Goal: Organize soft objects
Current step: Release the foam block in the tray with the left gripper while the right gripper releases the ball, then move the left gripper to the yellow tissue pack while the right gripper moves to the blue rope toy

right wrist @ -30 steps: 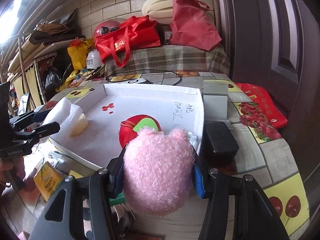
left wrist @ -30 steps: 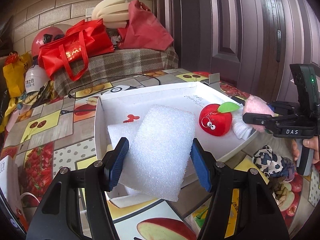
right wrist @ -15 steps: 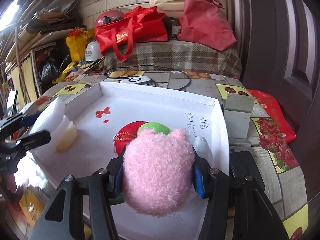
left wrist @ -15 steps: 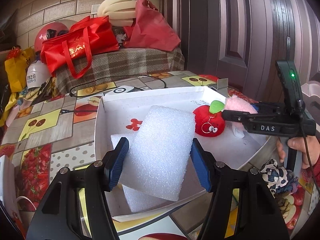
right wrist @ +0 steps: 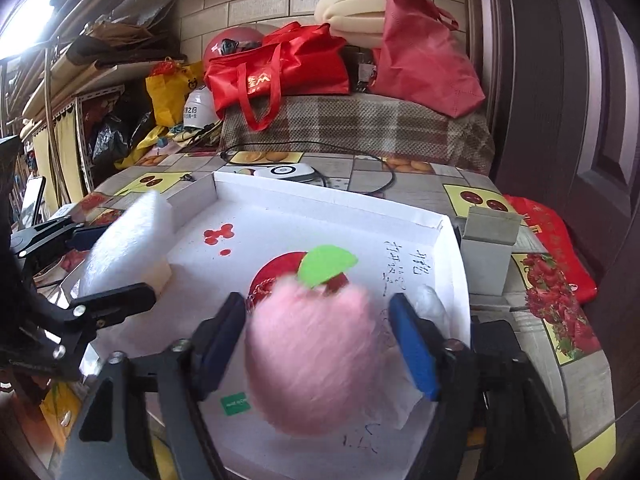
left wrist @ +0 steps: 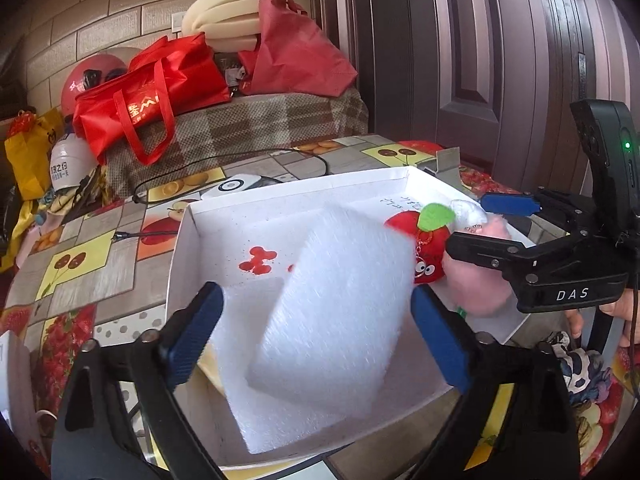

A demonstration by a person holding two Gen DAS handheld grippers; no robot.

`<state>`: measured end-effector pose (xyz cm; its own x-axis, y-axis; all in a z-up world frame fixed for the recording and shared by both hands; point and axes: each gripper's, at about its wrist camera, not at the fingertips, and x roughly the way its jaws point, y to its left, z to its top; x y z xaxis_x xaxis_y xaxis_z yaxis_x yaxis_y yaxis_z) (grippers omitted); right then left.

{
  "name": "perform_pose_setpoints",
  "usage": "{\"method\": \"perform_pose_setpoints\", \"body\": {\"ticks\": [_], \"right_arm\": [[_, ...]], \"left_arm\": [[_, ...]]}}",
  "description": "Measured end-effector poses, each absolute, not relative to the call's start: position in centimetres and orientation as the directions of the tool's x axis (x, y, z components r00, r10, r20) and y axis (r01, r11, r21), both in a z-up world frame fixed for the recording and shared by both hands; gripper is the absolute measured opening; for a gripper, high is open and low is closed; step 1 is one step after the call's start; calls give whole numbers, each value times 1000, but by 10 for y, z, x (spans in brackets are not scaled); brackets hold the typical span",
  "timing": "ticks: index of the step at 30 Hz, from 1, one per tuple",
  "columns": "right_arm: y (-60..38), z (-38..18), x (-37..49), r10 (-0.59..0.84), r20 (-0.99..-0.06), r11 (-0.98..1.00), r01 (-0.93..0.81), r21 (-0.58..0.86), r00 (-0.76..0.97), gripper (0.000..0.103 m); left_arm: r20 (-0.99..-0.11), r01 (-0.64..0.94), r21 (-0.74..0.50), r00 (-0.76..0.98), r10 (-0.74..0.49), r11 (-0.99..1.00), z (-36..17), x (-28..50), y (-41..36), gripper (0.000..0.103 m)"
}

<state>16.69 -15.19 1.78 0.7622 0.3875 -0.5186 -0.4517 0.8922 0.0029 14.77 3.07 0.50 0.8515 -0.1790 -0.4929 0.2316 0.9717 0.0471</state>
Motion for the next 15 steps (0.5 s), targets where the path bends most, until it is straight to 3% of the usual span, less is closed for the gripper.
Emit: {"method": "perform_pose_setpoints", "body": {"ticks": [4, 15], "right_arm": [[-158, 21, 164, 374, -491, 907, -421, 17, 786, 94], [-173, 27, 156, 338, -419, 935, -352, 46, 843, 95]], "left_arm": [[-456, 189, 35, 877, -153, 981, 9, 142, 37, 103], [-383, 149, -27, 912, -148, 988, 16, 131, 54, 103]]}}
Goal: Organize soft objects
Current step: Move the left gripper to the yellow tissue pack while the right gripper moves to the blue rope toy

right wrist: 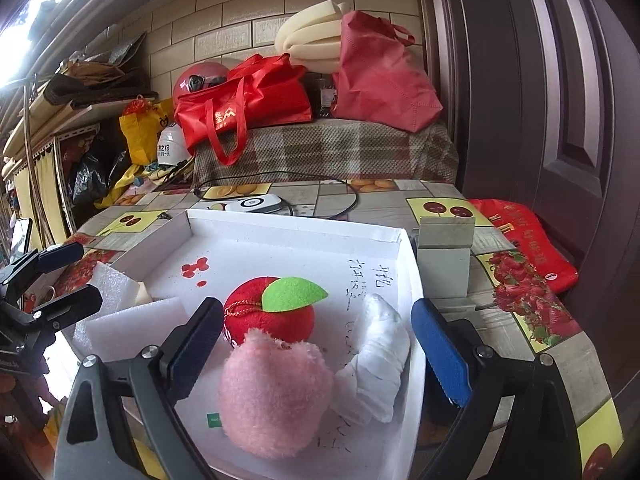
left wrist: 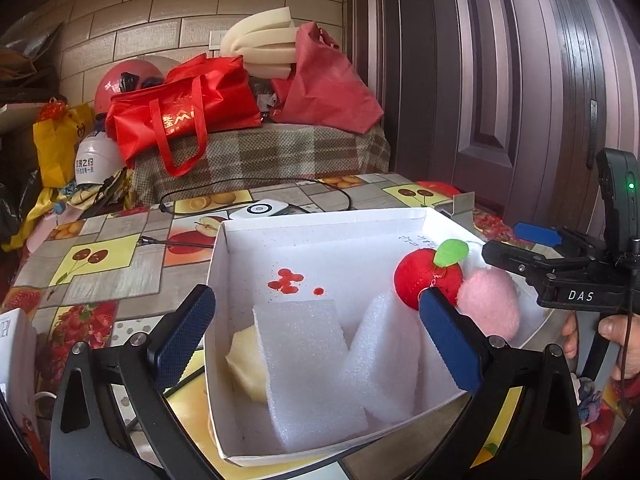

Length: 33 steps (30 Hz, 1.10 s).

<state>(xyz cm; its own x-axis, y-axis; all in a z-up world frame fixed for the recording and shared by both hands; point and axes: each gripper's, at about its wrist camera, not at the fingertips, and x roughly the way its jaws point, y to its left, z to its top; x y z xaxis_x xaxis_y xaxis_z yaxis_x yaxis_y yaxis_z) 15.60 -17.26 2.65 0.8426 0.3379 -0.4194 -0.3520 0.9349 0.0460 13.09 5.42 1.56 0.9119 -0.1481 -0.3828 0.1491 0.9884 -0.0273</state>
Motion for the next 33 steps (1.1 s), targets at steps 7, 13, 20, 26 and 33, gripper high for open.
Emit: {"method": "perform_pose_setpoints", "body": {"ticks": [7, 13, 20, 26, 33], "right_arm": [[-188, 31, 134, 309, -359, 948, -317, 39, 880, 103], [-219, 31, 105, 296, -348, 955, -285, 84, 890, 103], [-241, 27, 72, 332, -387, 943, -309, 121, 860, 103], [-248, 21, 51, 384, -447, 922, -362, 138, 808, 103], [-232, 6, 41, 487, -568, 858, -485, 169, 664, 103]], "left_arm": [[-330, 142, 5, 935, -132, 990, 19, 115, 54, 103], [-349, 166, -12, 923, -160, 986, 18, 101, 64, 103], [-374, 295, 26, 889, -264, 955, 16, 70, 59, 103], [-459, 469, 41, 793, -400, 882, 10, 54, 49, 103], [-597, 651, 133, 655, -463, 748, -7, 47, 8, 103]]}}
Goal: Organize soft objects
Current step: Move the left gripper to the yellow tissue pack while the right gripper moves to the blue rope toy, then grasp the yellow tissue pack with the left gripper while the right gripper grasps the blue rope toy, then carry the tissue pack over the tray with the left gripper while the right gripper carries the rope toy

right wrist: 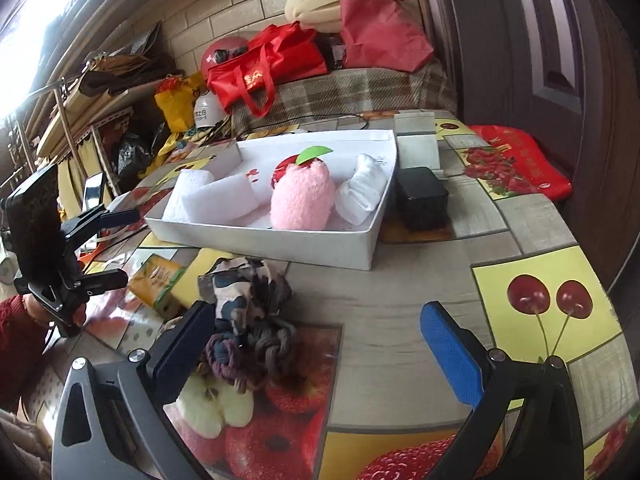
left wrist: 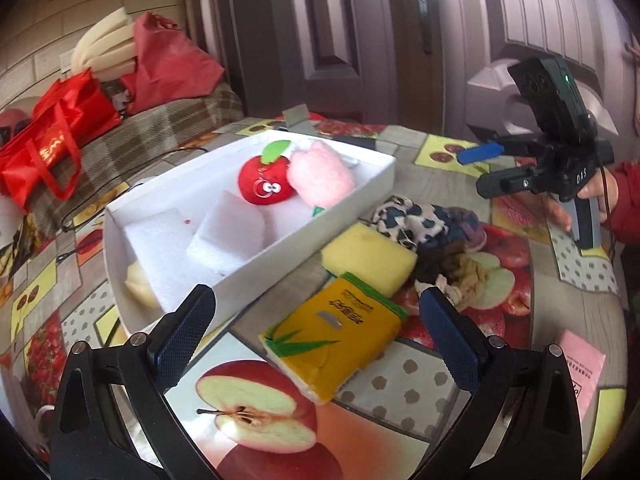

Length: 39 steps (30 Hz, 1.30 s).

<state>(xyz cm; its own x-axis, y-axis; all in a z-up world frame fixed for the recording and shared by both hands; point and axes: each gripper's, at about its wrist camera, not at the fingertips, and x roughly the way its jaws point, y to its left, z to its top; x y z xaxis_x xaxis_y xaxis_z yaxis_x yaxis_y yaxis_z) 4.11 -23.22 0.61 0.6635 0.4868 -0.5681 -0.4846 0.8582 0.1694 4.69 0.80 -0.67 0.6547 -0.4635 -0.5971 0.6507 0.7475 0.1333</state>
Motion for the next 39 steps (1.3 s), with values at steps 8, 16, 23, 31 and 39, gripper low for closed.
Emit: {"method": "perform_pose_setpoints", "body": {"ticks": [8, 16, 23, 31, 39], "right_arm": [[-190, -15, 50, 490, -712, 786, -609, 110, 503, 64], [-188, -19, 52, 510, -731, 761, -633, 138, 454, 34], [-199, 6, 18, 549, -590, 757, -652, 50, 592, 30], [-232, 19, 20, 500, -483, 848, -519, 106, 719, 30], [-264, 27, 23, 309, -402, 951, -276, 141, 862, 30]], "left_arm": [[-741, 727, 179, 543, -395, 663, -34, 56, -26, 98], [-739, 714, 140, 537, -407, 686, -31, 62, -18, 50], [-653, 666, 227, 645, -396, 710, -21, 45, -13, 49], [-515, 520, 239, 784, -346, 820, -4, 34, 14, 49], [-431, 365, 128, 858, -280, 922, 8, 39, 50, 49]]}}
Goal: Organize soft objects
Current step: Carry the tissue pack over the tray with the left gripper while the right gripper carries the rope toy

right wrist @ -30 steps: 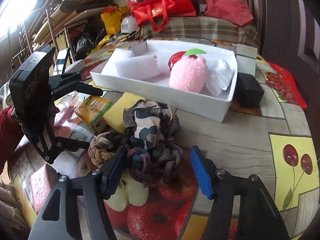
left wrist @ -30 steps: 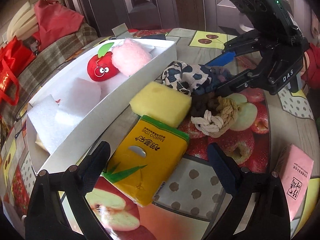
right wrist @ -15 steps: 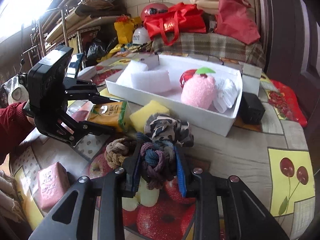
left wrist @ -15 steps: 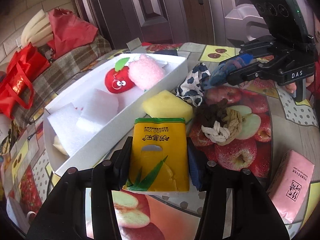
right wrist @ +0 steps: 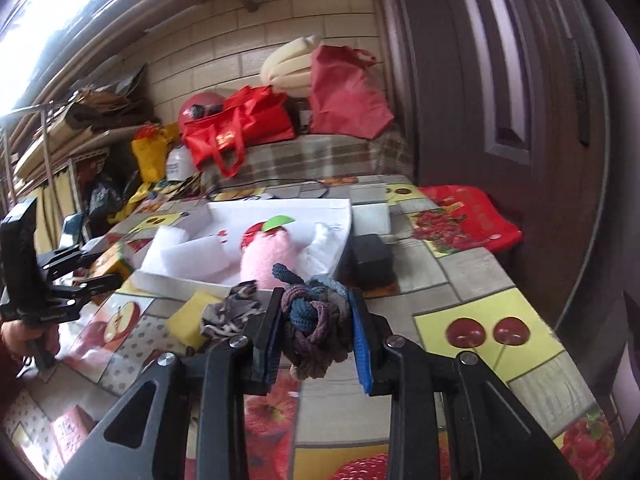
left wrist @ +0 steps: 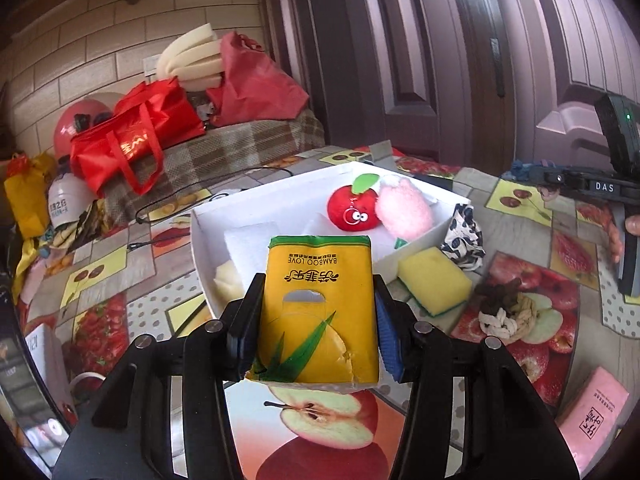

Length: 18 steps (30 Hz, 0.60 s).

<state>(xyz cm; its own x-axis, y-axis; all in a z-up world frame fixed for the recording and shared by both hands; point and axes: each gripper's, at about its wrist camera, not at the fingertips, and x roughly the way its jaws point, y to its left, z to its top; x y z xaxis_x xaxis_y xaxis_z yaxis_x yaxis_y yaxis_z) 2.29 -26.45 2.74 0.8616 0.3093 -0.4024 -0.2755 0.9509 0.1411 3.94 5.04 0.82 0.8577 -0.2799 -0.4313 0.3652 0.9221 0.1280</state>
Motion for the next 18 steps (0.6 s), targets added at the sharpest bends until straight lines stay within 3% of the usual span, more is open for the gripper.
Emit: {"method": "perform_pose_setpoints", "body": {"ticks": [18], "right_arm": [[-242, 15, 70, 382, -476, 924, -328, 196, 793, 30]], "left_arm": [[-525, 330, 67, 814, -248, 942, 0, 65, 55, 49]]}}
